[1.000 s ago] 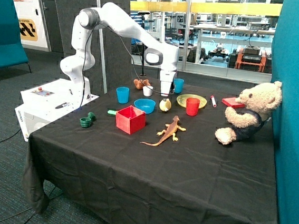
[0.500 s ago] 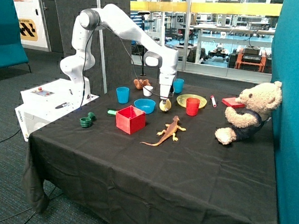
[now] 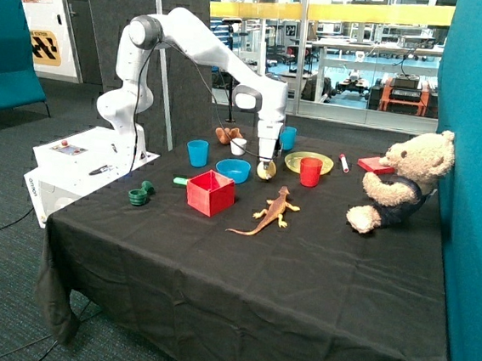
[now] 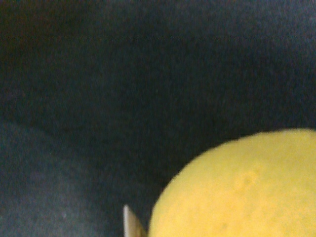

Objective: Put the ball in the red pot

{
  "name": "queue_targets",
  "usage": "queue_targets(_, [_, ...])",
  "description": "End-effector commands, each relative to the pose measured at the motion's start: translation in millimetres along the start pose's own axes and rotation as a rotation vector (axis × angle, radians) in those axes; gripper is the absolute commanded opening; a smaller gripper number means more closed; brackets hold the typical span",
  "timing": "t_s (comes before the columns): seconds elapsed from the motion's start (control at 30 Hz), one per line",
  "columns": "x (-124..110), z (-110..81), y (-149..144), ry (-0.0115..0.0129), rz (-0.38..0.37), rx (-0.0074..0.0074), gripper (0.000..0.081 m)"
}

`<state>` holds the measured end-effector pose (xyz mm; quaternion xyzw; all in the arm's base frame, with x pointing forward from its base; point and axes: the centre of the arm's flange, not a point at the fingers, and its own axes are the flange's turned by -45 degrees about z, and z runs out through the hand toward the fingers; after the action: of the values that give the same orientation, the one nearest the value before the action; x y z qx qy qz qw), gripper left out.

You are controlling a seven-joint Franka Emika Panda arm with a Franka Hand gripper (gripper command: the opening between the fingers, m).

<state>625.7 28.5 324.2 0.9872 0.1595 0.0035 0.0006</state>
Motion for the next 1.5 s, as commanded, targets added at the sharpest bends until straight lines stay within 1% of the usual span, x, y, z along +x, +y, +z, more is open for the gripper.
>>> queue_targets(0.0, [11.2, 2.7, 3.6, -0.0068, 0.014, 0.0022, 0.0760])
queue_targets(0.33, [3.8, 13.3, -4.3, -0.0068, 0.005, 0.0022, 0.0738])
queue_targets(0.47, [2.2, 14.7, -6.6, -0.0068, 0.004, 0.0023, 0.0737])
queue_targets(0.6, [1.1, 15.3, -8.9, -0.0068, 0.004, 0.0023, 0.0712])
queue_targets(0.63, [0.8, 15.4, -9.3, -0.0068, 0.005, 0.0023, 0.0683])
queue_targets(0.7, [0.2, 15.3, -9.7, -0.0068, 0.011, 0.0022, 0.0574])
queue_targets(0.73, [0.0, 15.0, -9.4, -0.0068, 0.018, 0.0022, 0.0498])
queue_targets(0.77, [-0.1, 14.7, -8.9, -0.0068, 0.024, 0.0022, 0.0389])
queue_targets(0.8, [-0.2, 14.4, -8.4, -0.0068, 0.028, 0.0022, 0.0246])
queue_targets(0.83, [-0.1, 14.1, -7.6, -0.0068, 0.032, 0.0022, 0.0123])
queue_targets(0.87, [0.0, 13.9, -6.7, -0.0068, 0.035, 0.0021, 0.0062])
queue_targets(0.9, [0.1, 13.7, -6.0, -0.0068, 0.037, 0.0021, 0.0031])
queue_targets(0.97, [0.0, 13.3, -4.9, -0.0068, 0.039, 0.0021, 0.0008])
queue_targets(1.03, [-0.3, 13.2, -3.4, -0.0068, 0.043, 0.0021, 0.0002])
queue_targets(1.47, [-6.3, 15.0, 7.2, -0.0068, 0.059, 0.0021, 0.0000])
